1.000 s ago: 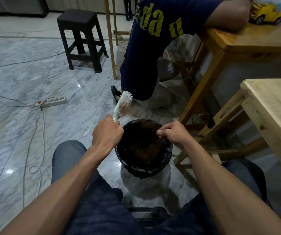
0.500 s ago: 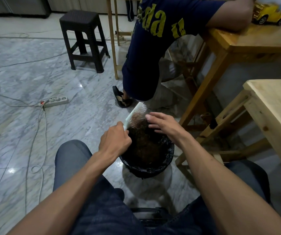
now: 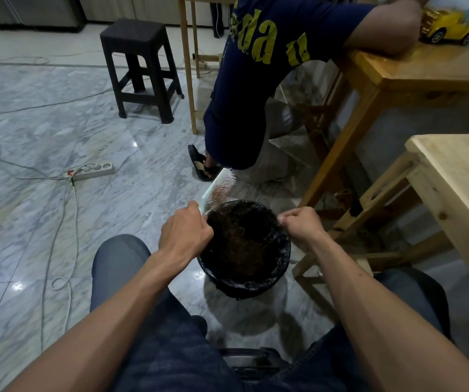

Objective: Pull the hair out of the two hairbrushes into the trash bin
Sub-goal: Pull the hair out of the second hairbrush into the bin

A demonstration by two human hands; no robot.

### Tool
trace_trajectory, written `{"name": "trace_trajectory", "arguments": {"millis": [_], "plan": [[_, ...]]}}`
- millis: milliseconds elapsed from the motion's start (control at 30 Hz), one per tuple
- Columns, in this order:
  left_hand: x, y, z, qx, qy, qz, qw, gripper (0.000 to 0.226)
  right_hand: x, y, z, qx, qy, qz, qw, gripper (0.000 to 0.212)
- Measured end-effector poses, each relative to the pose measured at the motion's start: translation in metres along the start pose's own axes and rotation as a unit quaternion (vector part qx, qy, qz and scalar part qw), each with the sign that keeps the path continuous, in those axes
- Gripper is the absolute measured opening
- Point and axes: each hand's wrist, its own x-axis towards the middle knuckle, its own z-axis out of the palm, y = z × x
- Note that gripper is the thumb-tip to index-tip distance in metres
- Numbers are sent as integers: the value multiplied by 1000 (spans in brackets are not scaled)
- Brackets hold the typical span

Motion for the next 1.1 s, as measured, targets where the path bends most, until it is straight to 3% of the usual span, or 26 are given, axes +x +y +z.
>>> {"name": "trace_trajectory", "arguments": {"millis": [133,233,433,567,667,767,900,1100], "plan": [[-1,11,8,-2,-12,30,999,18,-11,-18,9,104,-198,-61,973,61],[-1,17,11,3,-11,55,998,18,-23,-33,16,104,-267,-94,954,58],[3,12,2,14,10,41,999,16,-13,-16,14,30,-159,-123,979,8],[7,5,-2,14,25,24,999,18,1,13,3,-87,-58,-52,993,9],[4,7,3,19,10,38,999,17,-1,12,-1,-81,-97,-55,990,20],[-1,13,11,10,-1,56,998,15,-9,-3,1,16,-179,-66,981,50],[-4,21,15,23,-12,74,997,20,-17,-26,11,139,-164,-100,971,59],[-4,17,13,41,-11,77,996,18,-10,-25,19,169,-116,-131,970,21]]}}
